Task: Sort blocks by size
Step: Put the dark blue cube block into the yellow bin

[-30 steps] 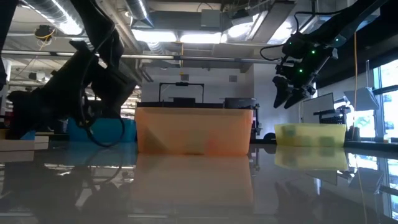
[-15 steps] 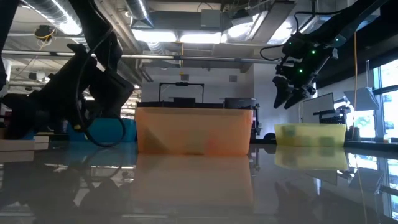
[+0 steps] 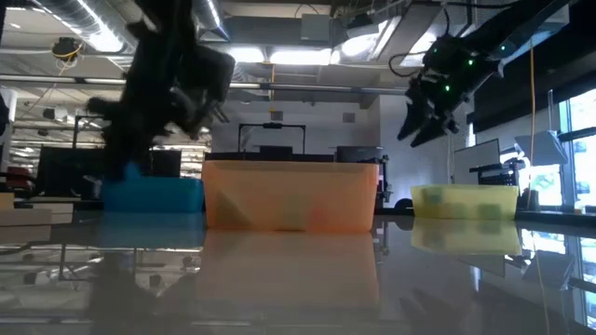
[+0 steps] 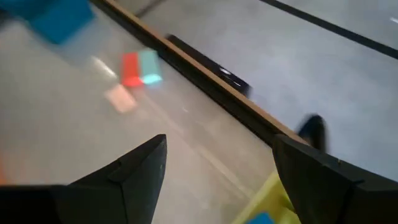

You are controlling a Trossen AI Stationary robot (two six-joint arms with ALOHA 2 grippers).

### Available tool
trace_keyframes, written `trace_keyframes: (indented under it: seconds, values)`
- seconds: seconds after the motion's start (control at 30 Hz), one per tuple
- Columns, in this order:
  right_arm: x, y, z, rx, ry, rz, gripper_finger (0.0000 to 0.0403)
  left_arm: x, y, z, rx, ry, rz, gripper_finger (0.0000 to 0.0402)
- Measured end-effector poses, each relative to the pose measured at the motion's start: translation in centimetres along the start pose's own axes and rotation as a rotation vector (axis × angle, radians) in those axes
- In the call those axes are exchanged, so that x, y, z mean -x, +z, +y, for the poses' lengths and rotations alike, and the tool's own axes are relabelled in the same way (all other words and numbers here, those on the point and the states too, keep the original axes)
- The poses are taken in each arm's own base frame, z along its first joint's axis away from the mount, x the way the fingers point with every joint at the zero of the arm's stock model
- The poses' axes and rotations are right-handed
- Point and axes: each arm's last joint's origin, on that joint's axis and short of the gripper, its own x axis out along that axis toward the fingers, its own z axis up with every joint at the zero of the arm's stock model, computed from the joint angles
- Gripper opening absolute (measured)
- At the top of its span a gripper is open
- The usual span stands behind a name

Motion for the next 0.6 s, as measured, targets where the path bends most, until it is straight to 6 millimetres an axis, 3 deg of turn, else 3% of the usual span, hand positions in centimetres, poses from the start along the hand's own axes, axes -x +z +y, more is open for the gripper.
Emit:
trace_keyframes:
  seconds: [0.13,0.3,0.43,0.6]
  values:
    - [0.7,0.5,0.5,-0.013,0.108,-0.032,0.0289,3.3,0.6,1.1,0.004,0.051,-0.225,0.0128]
    - [0.9,0.7,1.2,-0.013,0.33,-0.056,0.0289,6.8,1.4,2.2,-0.027,0.127,-0.628,0.013]
    - [0.2,0.8,2.9,0.01,0.436,-0.051,0.0289,9.0,2.4,2.7,-0.073,0.2,-0.89,0.013]
    - [-0.3,1.1,5.9,0.075,0.527,-0.065,0.0289,10.7,4.0,2.9,-0.148,0.291,-1.097,0.0131]
